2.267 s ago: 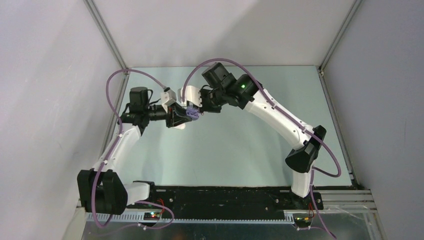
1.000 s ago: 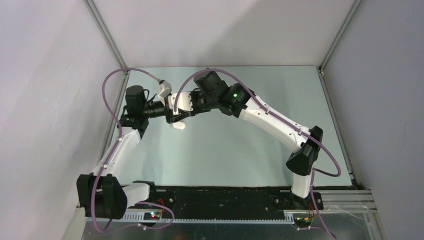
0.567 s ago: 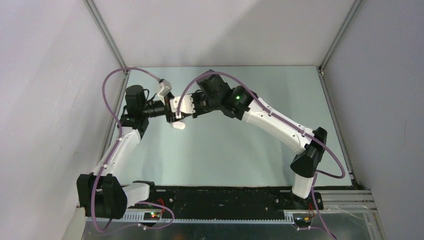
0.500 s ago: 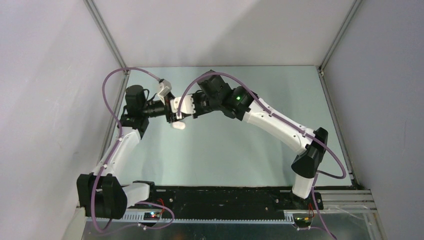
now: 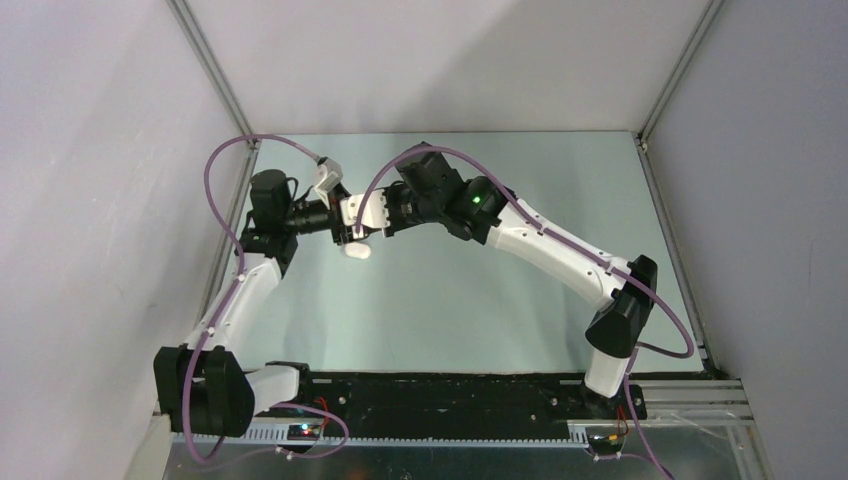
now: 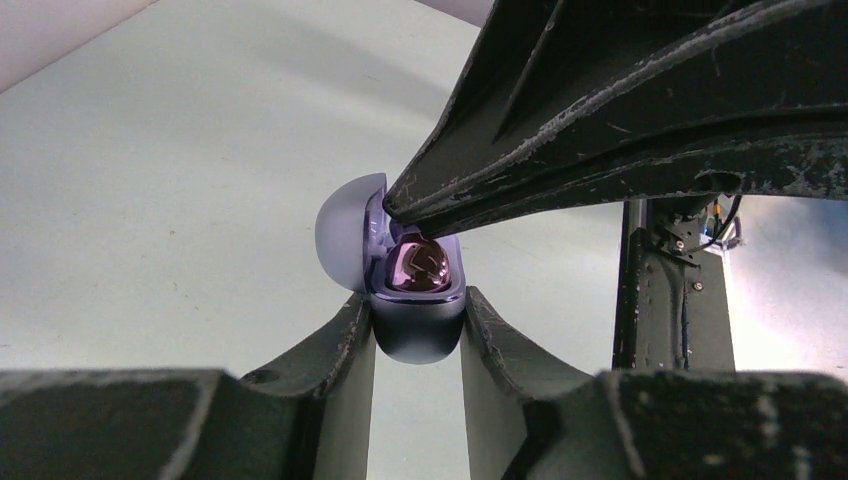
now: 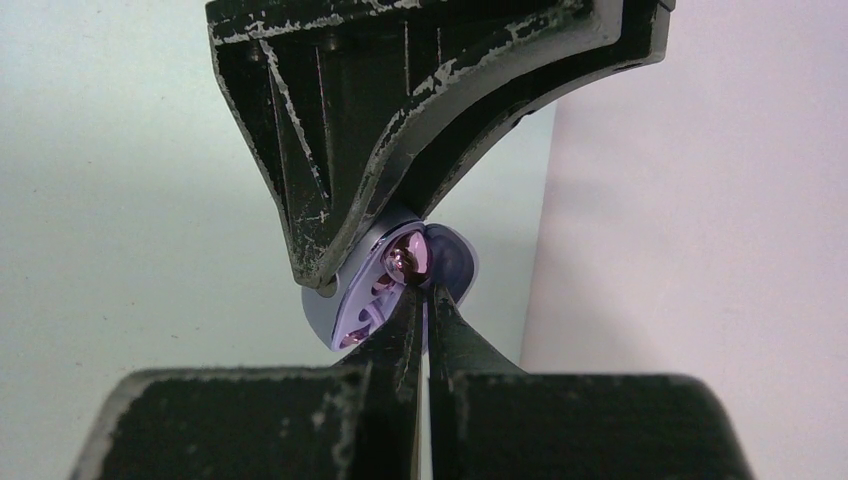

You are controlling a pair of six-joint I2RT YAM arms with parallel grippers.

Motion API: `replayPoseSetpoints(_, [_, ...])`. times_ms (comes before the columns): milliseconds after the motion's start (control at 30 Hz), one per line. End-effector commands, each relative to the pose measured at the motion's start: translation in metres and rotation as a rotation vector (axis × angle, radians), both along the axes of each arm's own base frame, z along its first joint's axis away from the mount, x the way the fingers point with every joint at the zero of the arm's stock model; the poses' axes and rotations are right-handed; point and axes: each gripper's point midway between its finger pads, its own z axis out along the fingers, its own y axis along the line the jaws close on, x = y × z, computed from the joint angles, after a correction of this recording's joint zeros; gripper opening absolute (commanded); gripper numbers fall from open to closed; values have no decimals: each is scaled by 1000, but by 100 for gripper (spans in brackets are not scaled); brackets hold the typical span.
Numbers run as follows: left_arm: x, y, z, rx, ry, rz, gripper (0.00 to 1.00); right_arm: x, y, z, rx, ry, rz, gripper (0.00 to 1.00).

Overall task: Insert the wireless bluetooth earbuds into the charging case
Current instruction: Insert the left earbud into the left side groove of the charging case.

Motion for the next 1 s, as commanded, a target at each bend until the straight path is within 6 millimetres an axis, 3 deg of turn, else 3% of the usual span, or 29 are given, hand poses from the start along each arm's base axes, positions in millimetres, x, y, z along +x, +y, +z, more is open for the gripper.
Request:
replayPoseSetpoints(0, [-2, -3, 15, -17, -53, -34, 0, -14, 6, 16, 51, -7, 38, 0])
replayPoseSetpoints(200, [-1, -3, 14, -15, -53, -29, 0, -9, 5, 24, 79, -16, -3, 18])
replayPoseSetpoints(833, [0, -3, 8, -16, -41, -31, 0, -11, -8, 43, 184, -24, -60, 42])
replayPoseSetpoints(967, [0, -4, 6, -18, -43, -36, 0, -10, -11, 55, 252, -21, -89, 55])
